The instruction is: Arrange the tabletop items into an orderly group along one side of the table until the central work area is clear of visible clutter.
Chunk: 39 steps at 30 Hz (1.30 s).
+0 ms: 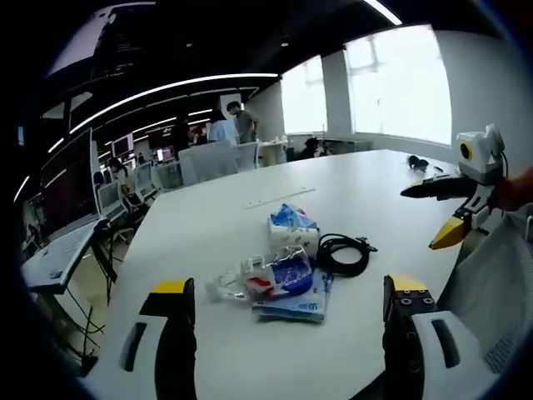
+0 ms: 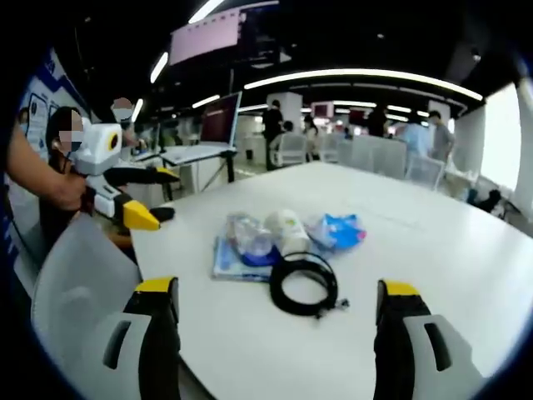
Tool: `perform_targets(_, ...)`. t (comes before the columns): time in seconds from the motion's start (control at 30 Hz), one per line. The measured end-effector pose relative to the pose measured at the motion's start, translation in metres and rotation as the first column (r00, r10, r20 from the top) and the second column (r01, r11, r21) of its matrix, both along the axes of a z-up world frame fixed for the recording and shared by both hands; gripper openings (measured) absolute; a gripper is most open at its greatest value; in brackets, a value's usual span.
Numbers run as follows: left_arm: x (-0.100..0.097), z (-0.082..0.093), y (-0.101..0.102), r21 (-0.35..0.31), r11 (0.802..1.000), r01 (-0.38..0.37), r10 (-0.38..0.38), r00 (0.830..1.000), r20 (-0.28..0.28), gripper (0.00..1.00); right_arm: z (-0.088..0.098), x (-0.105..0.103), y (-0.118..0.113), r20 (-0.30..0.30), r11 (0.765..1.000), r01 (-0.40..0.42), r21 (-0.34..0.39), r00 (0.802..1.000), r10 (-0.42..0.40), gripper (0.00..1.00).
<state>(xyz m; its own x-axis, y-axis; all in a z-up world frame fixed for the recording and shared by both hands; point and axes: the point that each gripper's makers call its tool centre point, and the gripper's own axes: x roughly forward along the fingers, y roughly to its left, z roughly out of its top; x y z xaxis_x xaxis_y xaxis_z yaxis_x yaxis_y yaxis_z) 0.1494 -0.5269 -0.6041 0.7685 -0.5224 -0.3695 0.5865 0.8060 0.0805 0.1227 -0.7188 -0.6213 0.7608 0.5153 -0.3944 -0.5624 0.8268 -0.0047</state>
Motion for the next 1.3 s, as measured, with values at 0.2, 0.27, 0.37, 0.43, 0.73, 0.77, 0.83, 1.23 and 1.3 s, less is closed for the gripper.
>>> perform_targets(0.2, 0.000, -0.002, -0.002, -0.009, 1.000, 0.015, -0.015, 1.000, -0.007, 0.94, -0.005, -0.001, -0.002, -0.009, 1.000, 0.007, 0.000, 1.000, -0.007, 0.97)
perform_targets(0.27, 0.000, -0.003, -0.002, -0.005, 1.000, 0.018, -0.018, 1.000, -0.008, 0.94, -0.008, 0.000, -0.004, -0.022, 1.000, 0.014, 0.004, 1.000, -0.014, 0.97)
perform_targets(0.37, 0.001, -0.004, 0.000, -0.008, 1.000, 0.017, -0.017, 1.000, -0.015, 0.94, -0.009, 0.001, -0.005, -0.025, 1.000, 0.015, 0.003, 1.000, -0.015, 0.97)
perform_targets(0.43, 0.001, -0.004, 0.000, -0.013, 1.000, 0.017, -0.018, 1.000, -0.015, 0.94, -0.008, 0.001, -0.005, -0.021, 1.000, 0.012, 0.002, 1.000, -0.012, 0.97)
perform_targets(0.73, 0.001, -0.005, 0.001, -0.025, 0.999, 0.028, -0.028, 0.999, -0.021, 0.93, -0.013, 0.003, -0.006, -0.036, 1.000, 0.008, -0.007, 0.999, -0.008, 0.96)
perform_targets(0.77, 0.001, -0.005, 0.001, -0.024, 0.999, 0.028, -0.028, 0.999, -0.022, 0.93, -0.015, 0.003, -0.006, -0.042, 1.000, 0.008, -0.010, 0.999, -0.009, 0.96)
perform_targets(0.83, 0.002, -0.006, 0.001, -0.029, 0.999, 0.030, -0.031, 0.999, -0.027, 0.93, -0.016, 0.003, -0.006, -0.043, 1.000, 0.005, -0.012, 0.999, -0.005, 0.96)
perform_targets(1.23, 0.009, -0.007, 0.010, -0.040, 0.999, 0.021, -0.022, 0.999, -0.028, 0.92, -0.017, 0.013, 0.002, -0.044, 0.999, -0.023, -0.026, 0.999, 0.022, 0.95)
perform_targets(1.3, 0.012, -0.009, 0.013, -0.053, 0.999, 0.009, -0.011, 0.999, -0.035, 0.91, -0.018, 0.015, 0.002, -0.047, 0.999, -0.024, -0.022, 0.999, 0.023, 0.95)
